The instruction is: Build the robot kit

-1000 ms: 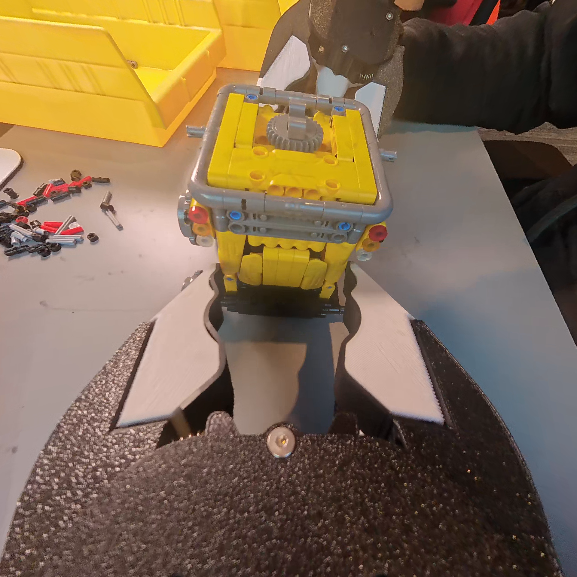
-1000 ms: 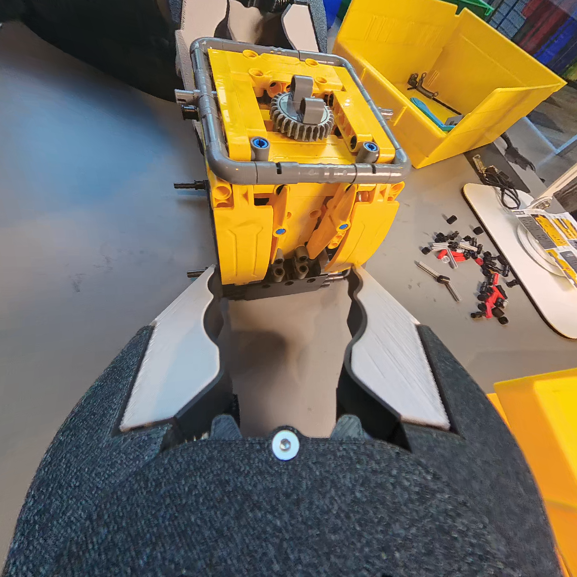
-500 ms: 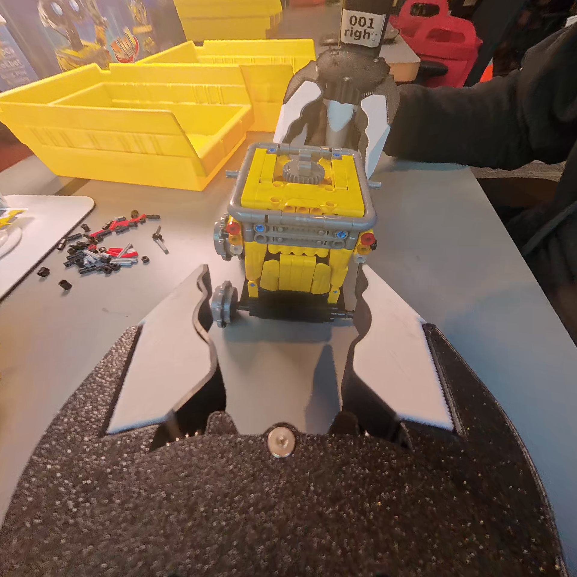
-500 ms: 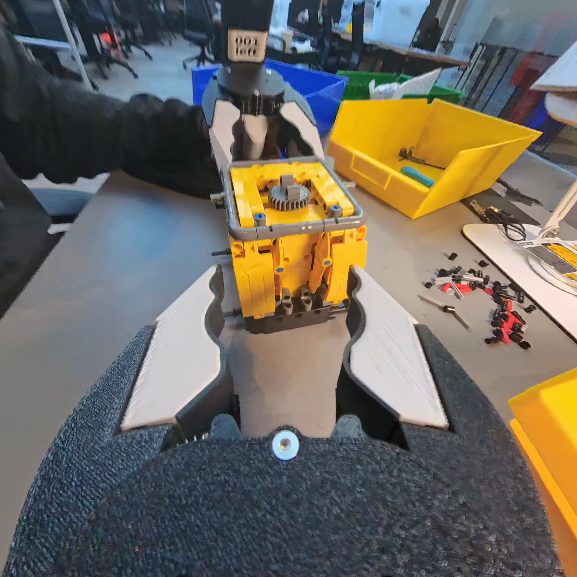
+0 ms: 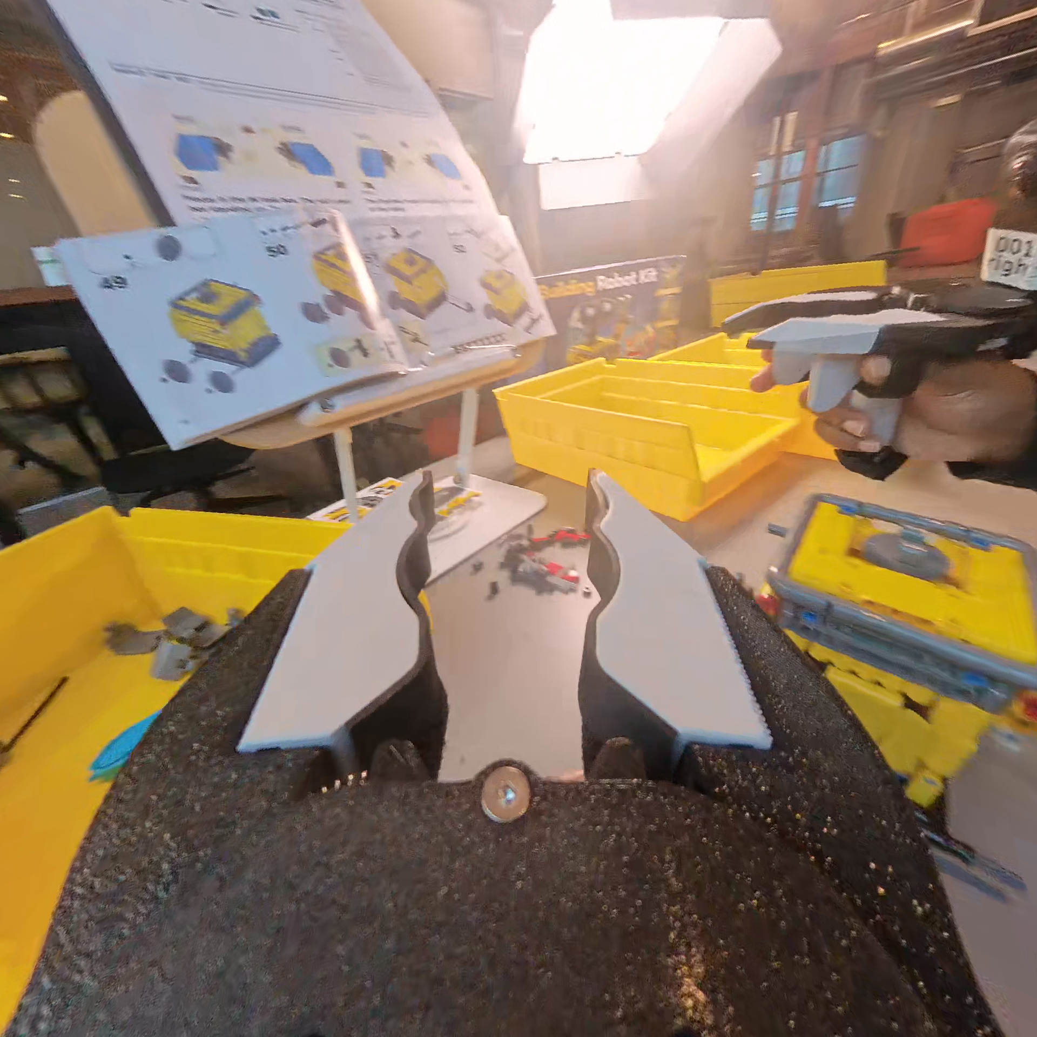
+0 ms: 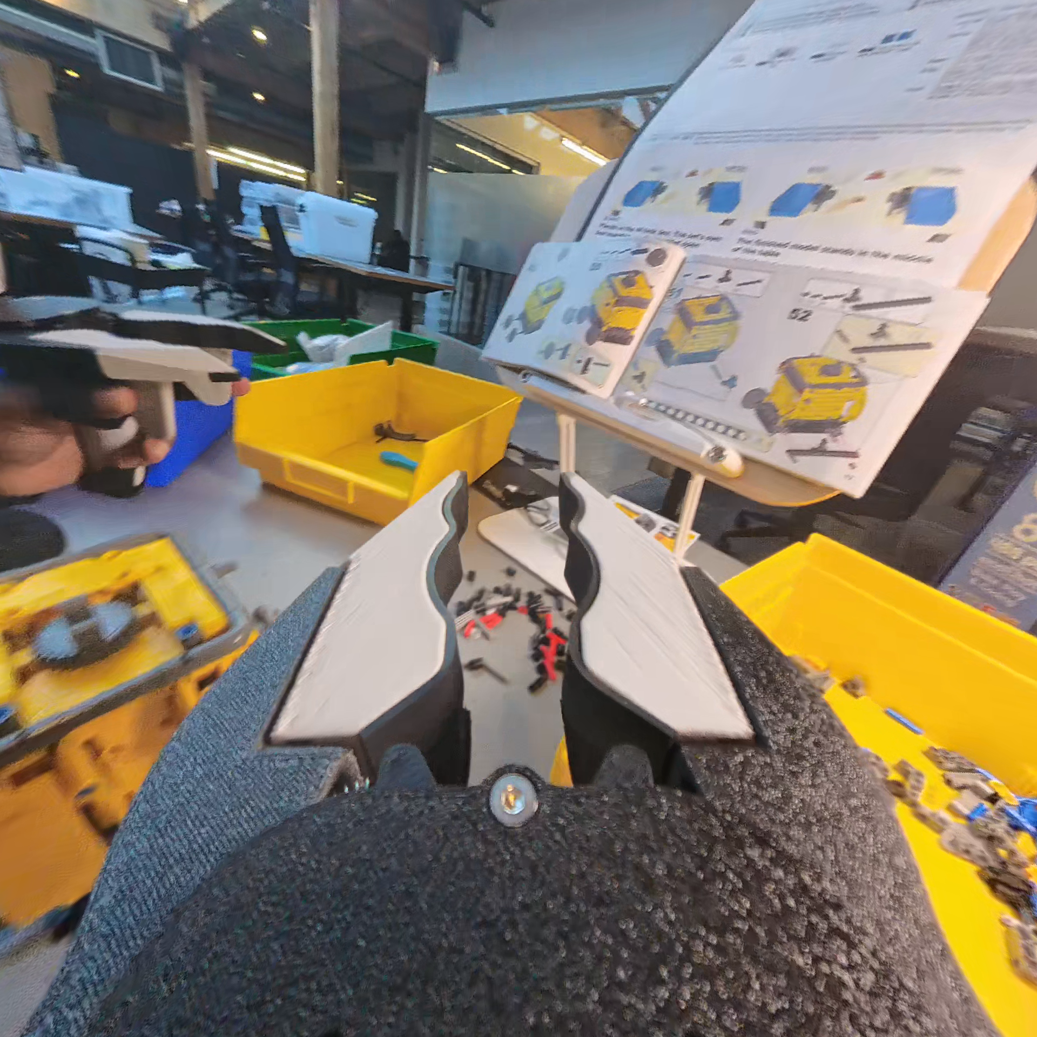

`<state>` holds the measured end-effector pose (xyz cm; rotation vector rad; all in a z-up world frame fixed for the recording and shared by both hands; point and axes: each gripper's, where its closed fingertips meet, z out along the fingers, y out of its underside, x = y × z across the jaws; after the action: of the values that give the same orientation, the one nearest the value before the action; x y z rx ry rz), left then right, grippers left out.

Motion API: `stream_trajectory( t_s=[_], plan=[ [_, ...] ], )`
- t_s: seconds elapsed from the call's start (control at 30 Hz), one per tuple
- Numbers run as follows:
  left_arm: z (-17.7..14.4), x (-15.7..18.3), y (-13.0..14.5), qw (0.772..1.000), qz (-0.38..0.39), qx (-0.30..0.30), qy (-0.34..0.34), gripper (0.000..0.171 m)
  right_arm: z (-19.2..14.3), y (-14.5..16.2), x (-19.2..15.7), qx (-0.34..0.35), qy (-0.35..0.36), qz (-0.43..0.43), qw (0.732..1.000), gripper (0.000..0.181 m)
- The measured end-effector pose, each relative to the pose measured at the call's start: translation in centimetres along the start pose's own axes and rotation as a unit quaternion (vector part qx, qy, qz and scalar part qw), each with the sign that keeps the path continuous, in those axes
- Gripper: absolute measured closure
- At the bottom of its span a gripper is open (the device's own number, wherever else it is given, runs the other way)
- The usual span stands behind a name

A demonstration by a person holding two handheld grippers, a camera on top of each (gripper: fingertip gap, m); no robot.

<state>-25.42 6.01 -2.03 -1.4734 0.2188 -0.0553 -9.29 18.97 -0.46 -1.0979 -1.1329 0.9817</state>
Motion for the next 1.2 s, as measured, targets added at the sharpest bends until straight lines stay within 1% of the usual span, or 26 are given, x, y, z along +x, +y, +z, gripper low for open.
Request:
stream_trajectory(
  t_s=[0.07, 0.13, 0.17, 0.2, 0.23, 0.3, 0.37, 0.47, 0.57, 0.67, 0.77, 0.87, 1.03, 1.1, 1.2],
  plan=[
    [1.4, -1.3, -0.8, 1.0, -0.013, 0.013, -0.016, 0.125, 2.0, -1.0, 2.7, -0.007, 0.039, 0.006, 0.999, 0.153],
    [2.9, -2.1, -0.9, 0.999, -0.025, 0.02, -0.016, 0.132, 4.0, -1.4, 6.1, -0.02, 0.09, -0.019, 0.996, 0.162],
    [3.6, -2.4, -0.6, 0.999, -0.024, 0.016, -0.016, 0.135, 4.8, -1.9, 7.8, -0.01, 0.12, -0.024, 0.992, 0.169],
    [4.2, -2.7, -0.1, 1.0, -0.02, 0.012, -0.02, 0.136, 5.6, -2.3, 9.0, 0.0, 0.131, -0.014, 0.991, 0.176],
    [4.6, -2.8, 0.7, 1.0, -0.013, 0.005, -0.023, 0.137, 6.7, -2.4, 9.8, 0.002, 0.13, 0.0, 0.991, 0.178],
    [4.8, -2.5, 2.4, 1.0, -0.006, -0.013, -0.021, 0.139, 8.7, -1.4, 11.2, -0.03, 0.132, -0.009, 0.991, 0.175],
    [4.8, -1.7, 3.8, 1.0, -0.009, -0.028, -0.011, 0.14, 10.8, 0.2, 11.9, -0.076, 0.125, -0.035, 0.989, 0.161],
    [4.9, -0.6, 4.5, 0.999, -0.014, -0.042, 0.005, 0.14, 13.6, 2.0, 12.3, -0.132, 0.114, -0.086, 0.981, 0.148],
    [5.1, 0.2, 5.0, 0.998, -0.002, -0.054, 0.016, 0.14, 15.8, 3.1, 12.0, -0.179, 0.098, -0.148, 0.968, 0.149],
    [5.3, 0.5, 6.1, 0.997, 0.008, -0.073, 0.023, 0.14, 17.5, 3.8, 11.2, -0.203, 0.071, -0.191, 0.958, 0.157],
    [5.4, 0.6, 6.3, 0.997, 0.009, -0.077, 0.027, 0.14, 18.5, 4.1, 10.8, -0.213, 0.063, -0.227, 0.948, 0.171],
    [5.3, 0.6, 6.2, 0.997, 0.006, -0.075, 0.027, 0.14, 18.7, 4.1, 10.8, -0.214, 0.064, -0.238, 0.945, 0.176],
    [5.1, 0.5, 6.5, 0.996, 0.006, -0.08, 0.027, 0.14, 18.5, 2.9, 11.9, -0.171, 0.093, -0.2, 0.96, 0.179],
    [5.0, 0.4, 6.6, 0.996, 0.005, -0.084, 0.025, 0.14, 17.8, 1.9, 13.3, -0.152, 0.129, -0.198, 0.96, 0.181],
    [4.9, 0.1, 6.7, 0.996, 0.004, -0.086, 0.02, 0.14, 16.1, 1.0, 15.5, -0.14, 0.165, -0.164, 0.962, 0.179]
  ],
)
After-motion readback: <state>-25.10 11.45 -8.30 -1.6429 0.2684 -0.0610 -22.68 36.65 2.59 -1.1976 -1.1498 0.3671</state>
